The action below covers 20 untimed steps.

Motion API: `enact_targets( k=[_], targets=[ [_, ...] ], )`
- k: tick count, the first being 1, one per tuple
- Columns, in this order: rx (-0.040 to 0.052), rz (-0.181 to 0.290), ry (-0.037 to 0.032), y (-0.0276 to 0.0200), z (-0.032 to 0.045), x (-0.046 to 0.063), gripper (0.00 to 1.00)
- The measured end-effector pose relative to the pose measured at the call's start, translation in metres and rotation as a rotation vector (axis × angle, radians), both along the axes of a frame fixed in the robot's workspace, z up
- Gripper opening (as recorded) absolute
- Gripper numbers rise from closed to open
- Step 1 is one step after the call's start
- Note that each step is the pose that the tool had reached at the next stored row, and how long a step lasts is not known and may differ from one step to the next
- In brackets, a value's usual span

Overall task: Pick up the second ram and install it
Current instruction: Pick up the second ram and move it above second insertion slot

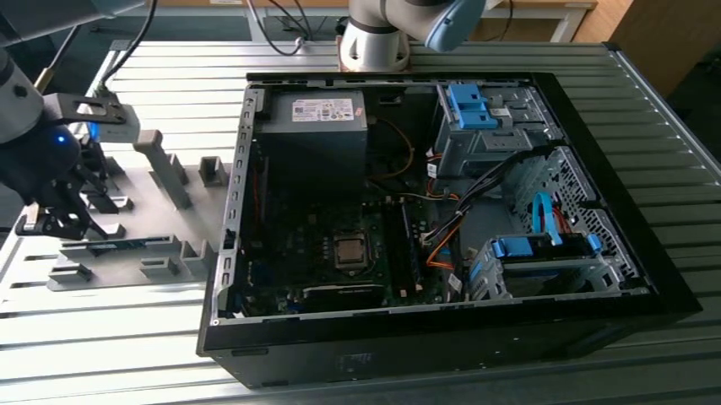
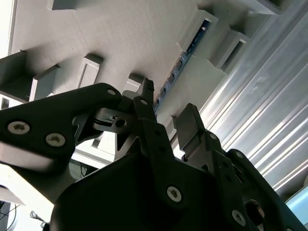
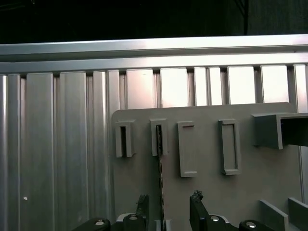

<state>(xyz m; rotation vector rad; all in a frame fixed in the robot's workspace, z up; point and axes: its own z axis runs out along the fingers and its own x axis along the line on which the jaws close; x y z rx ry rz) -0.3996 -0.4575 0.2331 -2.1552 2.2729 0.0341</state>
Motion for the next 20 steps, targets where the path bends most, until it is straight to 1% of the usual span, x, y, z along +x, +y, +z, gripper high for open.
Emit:
enact_targets(
  k=[1, 5, 11, 20],
  targets=[
    [0.0, 0.0, 0.0, -0.0001, -0.0013, -0.0001, 0.46],
    [0.0, 0.0, 0.0, -0.0002, -0.002, -0.0002, 0.46],
    [0.0001, 0.012, -0.0002, -0.0016, -0.0089, -0.0007, 0.46],
    [0.0001, 0.013, -0.0002, -0.0017, -0.0098, -0.0008, 0.46]
  ],
)
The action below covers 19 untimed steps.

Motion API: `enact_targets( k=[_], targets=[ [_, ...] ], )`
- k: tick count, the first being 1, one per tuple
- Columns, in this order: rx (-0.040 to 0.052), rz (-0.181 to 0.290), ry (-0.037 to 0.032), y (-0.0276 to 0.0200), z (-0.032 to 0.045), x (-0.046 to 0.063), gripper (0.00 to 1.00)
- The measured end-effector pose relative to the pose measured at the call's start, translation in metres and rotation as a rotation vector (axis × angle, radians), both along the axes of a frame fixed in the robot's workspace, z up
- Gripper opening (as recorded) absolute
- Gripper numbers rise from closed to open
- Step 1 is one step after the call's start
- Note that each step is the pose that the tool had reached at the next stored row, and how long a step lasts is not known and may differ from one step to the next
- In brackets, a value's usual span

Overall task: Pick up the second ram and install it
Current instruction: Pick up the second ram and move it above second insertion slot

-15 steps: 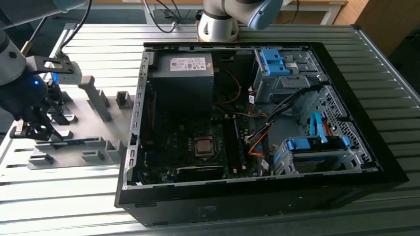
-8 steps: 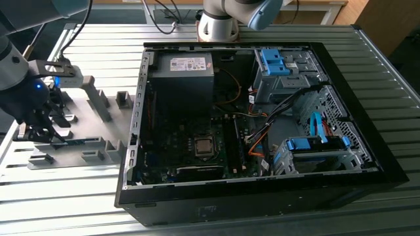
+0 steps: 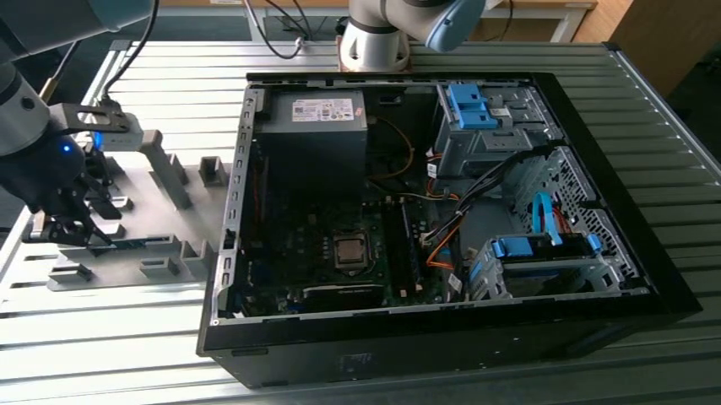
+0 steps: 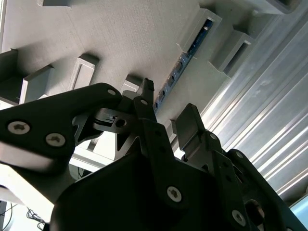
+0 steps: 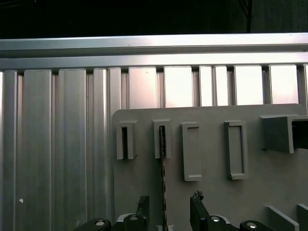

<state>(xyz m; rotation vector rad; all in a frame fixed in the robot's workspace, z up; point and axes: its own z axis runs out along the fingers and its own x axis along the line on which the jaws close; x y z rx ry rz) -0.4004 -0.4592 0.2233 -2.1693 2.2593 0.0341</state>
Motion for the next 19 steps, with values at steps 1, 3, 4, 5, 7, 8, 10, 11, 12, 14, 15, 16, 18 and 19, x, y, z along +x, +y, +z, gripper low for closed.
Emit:
enact_targets(
  k=[1, 3, 4, 5, 7, 8, 10, 11, 12, 14, 15, 16, 18, 19],
  targets=[
    [0.0001, 0.0, -0.0001, 0.0, -0.0003, 0.0, 0.46],
    [0.0, 0.0, 0.0001, 0.0, -0.0009, -0.001, 0.46],
    [-0.0001, 0.0, 0.0001, 0.0, -0.0014, -0.001, 0.46],
    [0.0, 0.0, 0.0001, 0.0, -0.002, -0.002, 0.46],
    [0.0, 0.0, 0.0, 0.0, -0.0036, -0.002, 0.46],
    [0.0, 0.0, 0.0001, 0.0, -0.0048, -0.003, 0.46],
    [-0.0001, 0.0, 0.0001, 0.0, -0.0073, -0.003, 0.46],
    [-0.0001, 0.0, 0.0001, 0.0, -0.0086, -0.003, 0.46],
    [0.0, 0.0, 0.0001, 0.0, -0.0099, -0.003, 0.46],
    [-0.0002, 0.0, 0.0003, 0.0, -0.0112, -0.003, 0.46],
    [-0.0003, 0.0, 0.0004, 0.0, -0.0115, -0.003, 0.46],
    [-0.0001, 0.0, 0.0002, 0.0, -0.012, -0.003, 0.46],
    [0.0, 0.0, 0.0, 0.0, -0.0132, -0.003, 0.45],
    [0.0, 0.0, 0.0, 0.0, -0.0139, -0.003, 0.45]
  ],
)
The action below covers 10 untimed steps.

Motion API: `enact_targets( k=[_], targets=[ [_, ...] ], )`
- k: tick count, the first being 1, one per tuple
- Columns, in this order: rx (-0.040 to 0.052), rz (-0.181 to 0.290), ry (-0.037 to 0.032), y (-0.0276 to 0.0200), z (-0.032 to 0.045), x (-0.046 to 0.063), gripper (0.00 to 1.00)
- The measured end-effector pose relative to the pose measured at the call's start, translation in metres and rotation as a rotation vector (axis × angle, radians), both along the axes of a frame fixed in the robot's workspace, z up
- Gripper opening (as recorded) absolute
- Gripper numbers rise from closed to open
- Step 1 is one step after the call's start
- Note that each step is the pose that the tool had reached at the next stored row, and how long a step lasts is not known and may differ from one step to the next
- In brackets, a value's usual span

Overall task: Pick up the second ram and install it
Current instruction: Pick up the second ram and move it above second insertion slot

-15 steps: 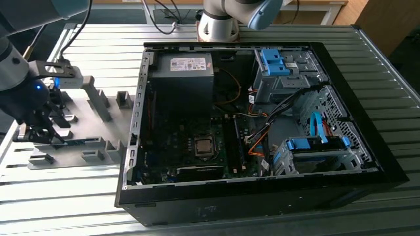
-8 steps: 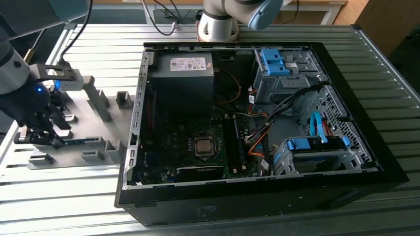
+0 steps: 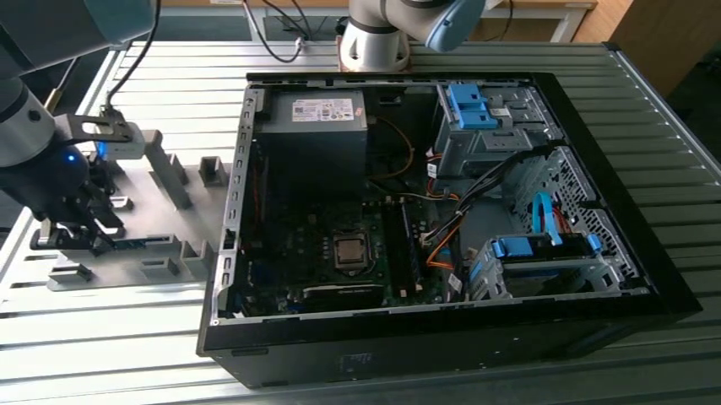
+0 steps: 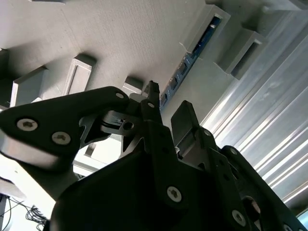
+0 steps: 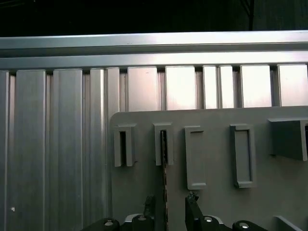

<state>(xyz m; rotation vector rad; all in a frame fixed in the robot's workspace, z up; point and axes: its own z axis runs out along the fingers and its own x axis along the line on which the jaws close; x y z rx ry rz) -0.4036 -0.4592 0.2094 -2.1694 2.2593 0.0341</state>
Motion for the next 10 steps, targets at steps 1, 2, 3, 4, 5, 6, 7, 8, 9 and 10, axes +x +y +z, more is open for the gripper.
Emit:
enact_targets(
  k=[1, 2, 3, 4, 5, 6, 7, 8, 9, 10],
  targets=[
    [-0.0001, 0.0, 0.0001, -0.0001, -0.0007, -0.0001, 0.38],
    [-0.0001, 0.0, 0.0002, -0.0002, -0.0016, -0.0002, 0.38],
    [-0.0001, 0.0, 0.0002, -0.0002, -0.0025, -0.0003, 0.38],
    [-0.0001, 0.0, 0.0001, -0.0004, -0.0034, -0.0003, 0.38],
    [-0.0001, 0.0, 0.0002, -0.0005, -0.0041, -0.0004, 0.38],
    [-0.0001, 0.0, 0.0002, -0.0006, -0.0049, -0.0005, 0.38],
    [-0.0001, 0.0, 0.0001, -0.0008, -0.0056, -0.0006, 0.38],
    [-0.0001, 0.0, -0.0001, -0.001, -0.0065, -0.0007, 0.38],
    [0.0, 0.0, -0.0001, -0.0011, -0.0073, -0.0008, 0.38],
    [0.0, 0.0, -0.0002, -0.0013, -0.0082, -0.0008, 0.38]
  ],
)
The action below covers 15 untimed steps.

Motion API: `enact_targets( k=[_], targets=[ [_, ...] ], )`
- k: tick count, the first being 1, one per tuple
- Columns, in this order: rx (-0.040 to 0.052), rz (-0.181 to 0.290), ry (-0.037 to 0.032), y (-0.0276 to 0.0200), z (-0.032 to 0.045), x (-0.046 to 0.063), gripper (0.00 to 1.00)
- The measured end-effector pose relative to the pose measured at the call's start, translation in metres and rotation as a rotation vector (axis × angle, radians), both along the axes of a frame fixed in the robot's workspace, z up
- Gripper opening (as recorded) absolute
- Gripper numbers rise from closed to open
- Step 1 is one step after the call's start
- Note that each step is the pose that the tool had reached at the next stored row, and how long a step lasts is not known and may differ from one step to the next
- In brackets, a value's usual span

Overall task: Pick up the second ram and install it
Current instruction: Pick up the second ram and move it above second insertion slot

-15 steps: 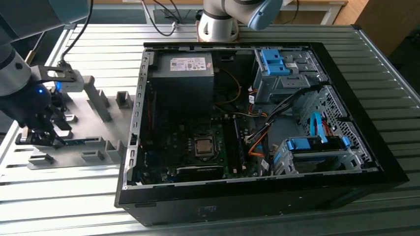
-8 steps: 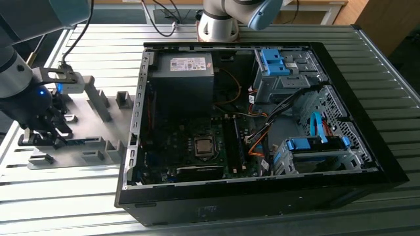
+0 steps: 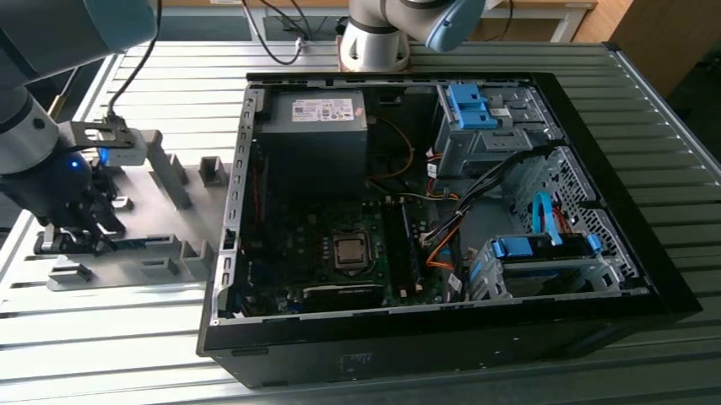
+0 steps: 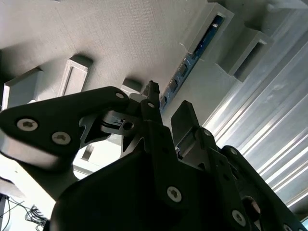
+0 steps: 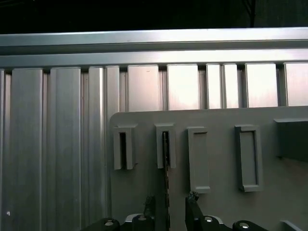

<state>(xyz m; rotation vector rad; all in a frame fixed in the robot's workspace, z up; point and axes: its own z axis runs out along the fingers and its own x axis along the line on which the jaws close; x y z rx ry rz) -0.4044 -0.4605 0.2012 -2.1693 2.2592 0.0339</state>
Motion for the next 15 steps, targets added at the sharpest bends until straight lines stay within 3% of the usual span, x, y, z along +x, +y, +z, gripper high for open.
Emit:
enact_targets(
  k=[3, 4, 11, 15],
  targets=[
    [0.0, 0.0, -0.0006, -0.0004, -0.0022, -0.0003, 0.36],
    [0.0, 0.0, -0.001, -0.0006, -0.0027, -0.0005, 0.29],
    [-0.0001, 0.0, -0.0073, -0.0007, -0.0051, -0.0038, 0.29],
    [-0.0001, 0.0, -0.0076, -0.0006, -0.0056, -0.0041, 0.29]
  ],
)
